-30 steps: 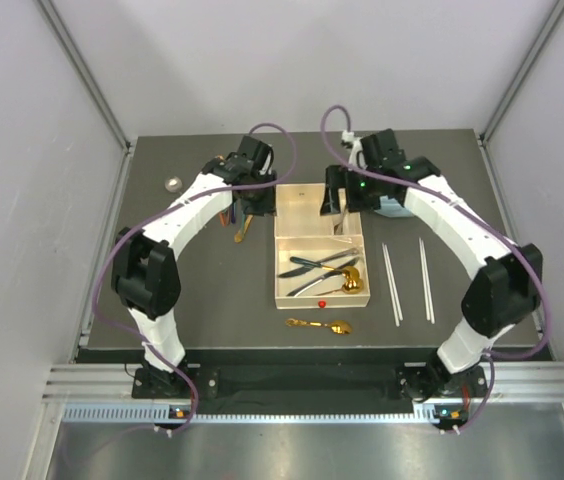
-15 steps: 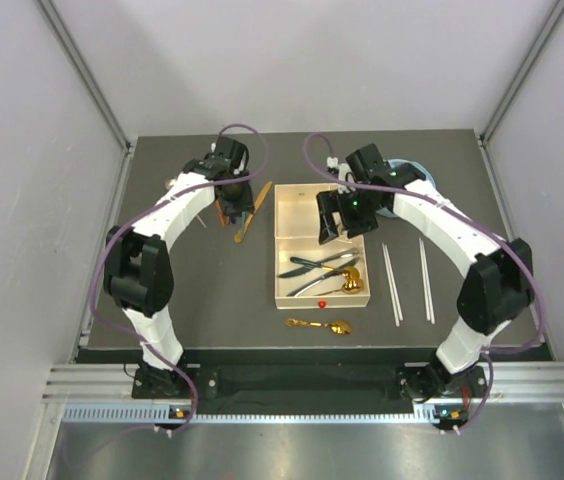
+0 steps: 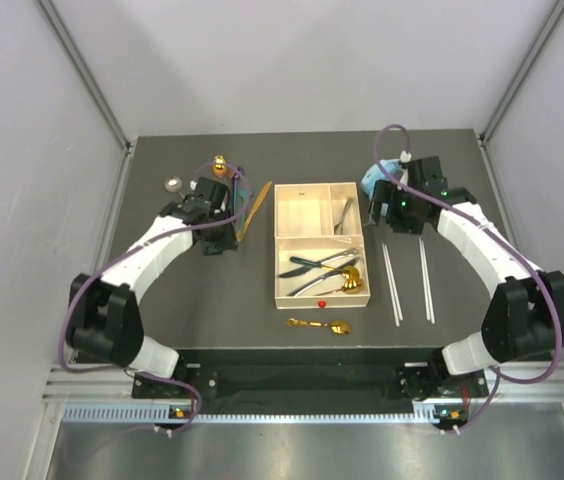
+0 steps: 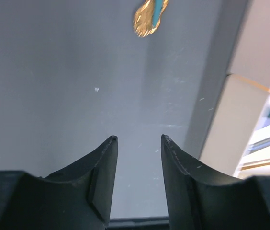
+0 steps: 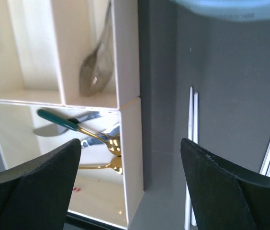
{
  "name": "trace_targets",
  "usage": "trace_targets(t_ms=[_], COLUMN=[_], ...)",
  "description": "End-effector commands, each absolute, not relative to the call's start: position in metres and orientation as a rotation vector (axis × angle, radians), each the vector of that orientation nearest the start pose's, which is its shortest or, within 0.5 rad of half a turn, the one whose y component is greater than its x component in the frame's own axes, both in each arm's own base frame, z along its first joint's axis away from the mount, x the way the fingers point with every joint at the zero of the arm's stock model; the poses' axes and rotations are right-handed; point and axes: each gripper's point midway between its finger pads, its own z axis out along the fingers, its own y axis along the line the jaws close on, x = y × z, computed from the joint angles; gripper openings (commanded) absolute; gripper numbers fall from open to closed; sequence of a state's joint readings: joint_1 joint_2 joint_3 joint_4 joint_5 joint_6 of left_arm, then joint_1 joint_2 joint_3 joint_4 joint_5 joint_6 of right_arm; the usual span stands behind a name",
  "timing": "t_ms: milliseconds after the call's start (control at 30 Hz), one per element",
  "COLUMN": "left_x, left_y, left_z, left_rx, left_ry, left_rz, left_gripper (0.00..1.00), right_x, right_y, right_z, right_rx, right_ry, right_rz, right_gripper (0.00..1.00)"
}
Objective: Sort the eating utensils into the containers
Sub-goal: Pick up the spoon from the center of the board.
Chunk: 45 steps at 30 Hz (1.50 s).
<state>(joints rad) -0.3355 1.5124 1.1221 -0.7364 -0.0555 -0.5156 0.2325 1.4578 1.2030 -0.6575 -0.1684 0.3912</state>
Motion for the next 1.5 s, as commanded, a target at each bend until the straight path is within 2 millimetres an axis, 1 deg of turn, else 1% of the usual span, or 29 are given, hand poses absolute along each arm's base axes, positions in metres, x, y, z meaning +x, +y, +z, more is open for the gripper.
trace_targets(t_ms=[0, 33, 67, 100, 133, 167, 200, 267, 300, 367, 400, 433, 500, 533, 600, 667, 700, 767, 800, 867, 900, 967, 1000, 1033, 1100, 1233, 1267, 1367, 1467], left_x=[0.334, 0.333, 0.325, 0.316, 0.31, 0.301, 0.29, 0.275, 0.266, 0.249, 0.237, 0.227, 0.206, 0.195, 0.177, 0.164, 0.155, 0.151, 0.141, 0.128, 0.123, 0.118, 0.116, 0.115, 0.114, 0.11, 0.106, 0.112, 0.119], left_y=[-0.129, -0.133, -0.142, -0.156, -0.159, -0.163, -0.175, -0.182, -0.192, -0.201, -0.212, -0.214, -0.219, -0.222, -0.225, -0.233, -0.242, -0.254, -0.264, -0.282, -0.287, -0.301, -0.303, -0.312, -0.32, -0.343, -0.345, -0.348, -0.35], left_z=[0.128, 0.131, 0.125, 0.123, 0.122, 0.115, 0.113, 0.113, 0.116, 0.139, 0.147, 0.163, 0.164, 0.168, 0.154, 0.141, 0.131, 0.124, 0.108, 0.099, 0.08, 0.072, 0.058, 0.06, 0.053, 0.069, 0.071, 0.075, 0.072], left_rx=[-0.249, -0.183, -0.114, -0.026, 0.046, 0.105, 0.182, 0.228, 0.268, 0.284, 0.339, 0.361, 0.423, 0.452, 0.516, 0.587, 0.647, 0.682, 0.747, 0.856, 0.904, 1.005, 1.046, 1.085, 1.147, 1.218, 1.247, 1.273, 1.321], left_ry=[2.486, 2.472, 2.49, 2.496, 2.491, 2.504, 2.509, 2.513, 2.508, 2.464, 2.439, 2.392, 2.39, 2.379, 2.414, 2.447, 2.483, 2.514, 2.561, 2.575, 2.626, 2.589, 2.612, 2.596, 2.571, 2.471, 2.453, 2.392, 2.354], left_rz=[-0.292, -0.308, -0.344, -0.355, -0.325, -0.304, -0.307, -0.286, -0.304, -0.372, -0.418, -0.475, -0.552, -0.615, -0.667, -0.711, -0.711, -0.686, -0.665, -0.649, -0.592, -0.499, -0.434, -0.429, -0.369, -0.373, -0.359, -0.307, -0.259], left_gripper=[0.45, 0.44, 0.43, 0.44, 0.44, 0.44, 0.44, 0.44, 0.43, 0.44, 0.45, 0.46, 0.46, 0.46, 0.46, 0.46, 0.46, 0.46, 0.46, 0.46, 0.46, 0.46, 0.46, 0.46, 0.47, 0.49, 0.49, 0.54, 0.59], right_x=[0.346, 0.346, 0.342, 0.34, 0.338, 0.328, 0.329, 0.319, 0.314, 0.306, 0.3, 0.297, 0.29, 0.287, 0.28, 0.274, 0.271, 0.267, 0.266, 0.262, 0.261, 0.259, 0.259, 0.259, 0.258, 0.261, 0.262, 0.264, 0.268], right_y=[0.125, 0.12, 0.115, 0.111, 0.108, 0.104, 0.103, 0.097, 0.096, 0.091, 0.089, 0.087, 0.082, 0.077, 0.075, 0.073, 0.072, 0.072, 0.072, 0.073, 0.073, 0.072, 0.071, 0.071, 0.069, 0.073, 0.073, 0.079, 0.084], right_z=[0.137, 0.134, 0.12, 0.123, 0.12, 0.107, 0.117, 0.115, 0.127, 0.136, 0.148, 0.153, 0.168, 0.169, 0.175, 0.171, 0.172, 0.163, 0.161, 0.153, 0.151, 0.147, 0.148, 0.147, 0.146, 0.143, 0.14, 0.139, 0.14], right_rx=[0.131, 0.151, 0.167, 0.185, 0.209, 0.225, 0.225, 0.248, 0.243, 0.255, 0.251, 0.251, 0.264, 0.276, 0.279, 0.285, 0.286, 0.289, 0.283, 0.279, 0.268, 0.261, 0.249, 0.241, 0.231, 0.22, 0.224, 0.201, 0.188], right_ry=[2.445, 2.425, 2.421, 2.387, 2.377, 2.389, 2.337, 2.332, 2.301, 2.283, 2.252, 2.235, 2.187, 2.183, 2.158, 2.169, 2.163, 2.182, 2.187, 2.209, 2.215, 2.223, 2.217, 2.216, 2.217, 2.224, 2.231, 2.244, 2.238], right_rz=[0.443, 0.418, 0.406, 0.406, 0.406, 0.401, 0.413, 0.397, 0.403, 0.391, 0.394, 0.385, 0.383, 0.356, 0.36, 0.355, 0.355, 0.352, 0.354, 0.352, 0.352, 0.344, 0.336, 0.334, 0.32, 0.337, 0.335, 0.369, 0.395], right_gripper=[0.85, 0.85, 0.86, 0.86, 0.86, 0.87, 0.87, 0.87, 0.88, 0.89, 0.89, 0.9, 0.9, 0.9, 0.91, 0.91, 0.91, 0.91, 0.92, 0.92, 0.92, 0.92, 0.92, 0.93, 0.93, 0.93, 0.93, 0.93, 0.93])
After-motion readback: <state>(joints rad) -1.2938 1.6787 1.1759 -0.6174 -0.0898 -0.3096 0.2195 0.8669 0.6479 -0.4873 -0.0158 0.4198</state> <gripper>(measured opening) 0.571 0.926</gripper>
